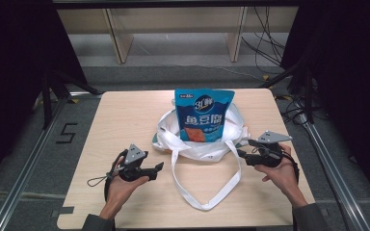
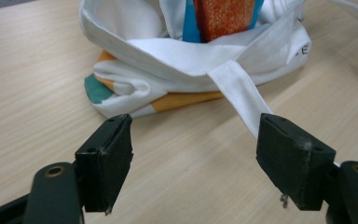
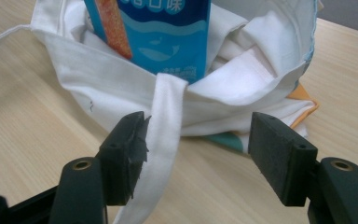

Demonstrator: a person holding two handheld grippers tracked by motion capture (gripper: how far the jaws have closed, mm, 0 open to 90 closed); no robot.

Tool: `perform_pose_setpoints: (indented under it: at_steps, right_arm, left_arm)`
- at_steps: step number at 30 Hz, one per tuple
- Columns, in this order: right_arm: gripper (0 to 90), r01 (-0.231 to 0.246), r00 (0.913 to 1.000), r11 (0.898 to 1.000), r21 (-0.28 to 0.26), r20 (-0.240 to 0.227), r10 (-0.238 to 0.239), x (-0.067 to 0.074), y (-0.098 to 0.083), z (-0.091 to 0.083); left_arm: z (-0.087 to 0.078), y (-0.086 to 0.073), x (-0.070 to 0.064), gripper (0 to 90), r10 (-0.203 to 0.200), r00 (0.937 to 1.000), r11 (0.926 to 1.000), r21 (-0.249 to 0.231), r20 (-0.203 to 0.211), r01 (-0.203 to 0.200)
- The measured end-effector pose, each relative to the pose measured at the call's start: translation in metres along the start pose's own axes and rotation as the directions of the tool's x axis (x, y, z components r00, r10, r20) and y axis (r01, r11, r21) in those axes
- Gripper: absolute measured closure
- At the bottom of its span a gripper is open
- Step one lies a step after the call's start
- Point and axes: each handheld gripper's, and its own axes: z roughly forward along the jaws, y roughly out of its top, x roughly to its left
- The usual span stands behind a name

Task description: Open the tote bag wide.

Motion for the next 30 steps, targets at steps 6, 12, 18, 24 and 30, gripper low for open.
perform_pose_setpoints:
  at_steps: [6, 12, 18, 24, 30]
  right_arm:
    - [37.1, -0.005, 0.9999, 1.000, 0.027, -0.016, 0.005, 0.011, -0.005, 0.000]
    - [36.9, 0.024, 0.9997, 1.000, 0.014, -0.009, -0.024, 0.014, -0.007, -0.003]
    - [36.7, 0.031, 0.9995, 0.999, 0.017, -0.003, -0.031, 0.016, -0.011, -0.002]
    - [36.6, 0.042, 0.9991, 0.999, 0.018, -0.005, -0.042, 0.019, -0.014, -0.004]
    - [36.3, 0.055, 0.9985, 0.998, 0.016, -0.002, -0.055, 0.022, -0.018, -0.007]
  left_arm:
    - [-0.004, -0.009, -0.009, 25.5, 0.021, 0.9997, 0.9997, 0.008, 0.011, -0.021]
    - [-0.007, -0.016, -0.013, 24.7, 0.035, 0.9992, 0.9993, 0.013, 0.017, -0.035]
    - [-0.010, -0.022, -0.014, 24.4, 0.018, 0.9998, 0.9998, 0.012, 0.007, -0.019]
    - [-0.015, -0.028, -0.011, 24.4, 0.016, 0.9999, 0.9999, 0.007, -0.007, -0.016]
    - [-0.019, -0.033, -0.011, 24.4, 0.011, 0.9999, 0.9999, 0.005, -0.010, -0.011]
